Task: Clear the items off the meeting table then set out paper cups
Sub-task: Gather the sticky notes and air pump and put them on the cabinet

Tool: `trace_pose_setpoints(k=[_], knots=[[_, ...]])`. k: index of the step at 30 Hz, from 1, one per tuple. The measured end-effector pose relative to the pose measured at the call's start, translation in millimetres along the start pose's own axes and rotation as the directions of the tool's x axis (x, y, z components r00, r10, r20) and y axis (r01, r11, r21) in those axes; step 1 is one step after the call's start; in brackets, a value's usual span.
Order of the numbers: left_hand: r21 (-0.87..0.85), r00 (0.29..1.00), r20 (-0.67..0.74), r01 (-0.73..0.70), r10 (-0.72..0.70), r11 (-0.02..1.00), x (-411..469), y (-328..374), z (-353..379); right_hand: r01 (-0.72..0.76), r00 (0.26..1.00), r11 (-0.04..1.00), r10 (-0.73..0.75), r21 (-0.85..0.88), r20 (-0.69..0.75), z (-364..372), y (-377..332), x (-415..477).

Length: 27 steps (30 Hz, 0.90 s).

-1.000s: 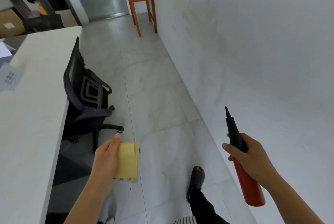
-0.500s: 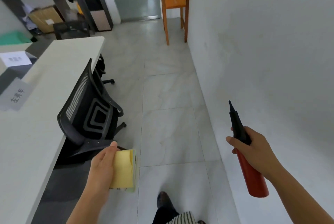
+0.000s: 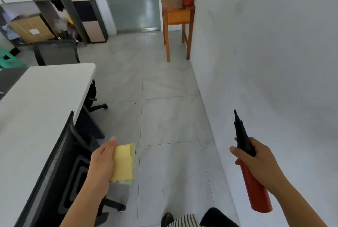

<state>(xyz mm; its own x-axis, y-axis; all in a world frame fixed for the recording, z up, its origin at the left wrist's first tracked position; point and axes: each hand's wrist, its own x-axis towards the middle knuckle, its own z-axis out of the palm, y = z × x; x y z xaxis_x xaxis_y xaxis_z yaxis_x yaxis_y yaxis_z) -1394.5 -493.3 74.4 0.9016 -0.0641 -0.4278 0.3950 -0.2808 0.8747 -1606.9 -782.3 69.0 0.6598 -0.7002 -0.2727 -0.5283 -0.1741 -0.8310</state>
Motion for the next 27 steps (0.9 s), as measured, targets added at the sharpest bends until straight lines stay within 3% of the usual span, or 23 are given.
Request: trace_pose_setpoints(k=[7,16,27], knots=[[0.057,0.999,0.050,-0.009,0.006,0.998,137,72,82,-0.052,0.999,0.999,0.052,-0.008,0.010,17,-36,149],[0.020,0.999,-0.031,0.018,-0.017,1.000,319,190,175,-0.009,0.997,0.999,0.012,-0.037,0.080,30,-125,424],[-0.107,0.970,-0.217,0.092,-0.114,0.990,541,269,166,0.141,0.961,0.981,-0.104,-0.131,0.258,151,-282,680]])
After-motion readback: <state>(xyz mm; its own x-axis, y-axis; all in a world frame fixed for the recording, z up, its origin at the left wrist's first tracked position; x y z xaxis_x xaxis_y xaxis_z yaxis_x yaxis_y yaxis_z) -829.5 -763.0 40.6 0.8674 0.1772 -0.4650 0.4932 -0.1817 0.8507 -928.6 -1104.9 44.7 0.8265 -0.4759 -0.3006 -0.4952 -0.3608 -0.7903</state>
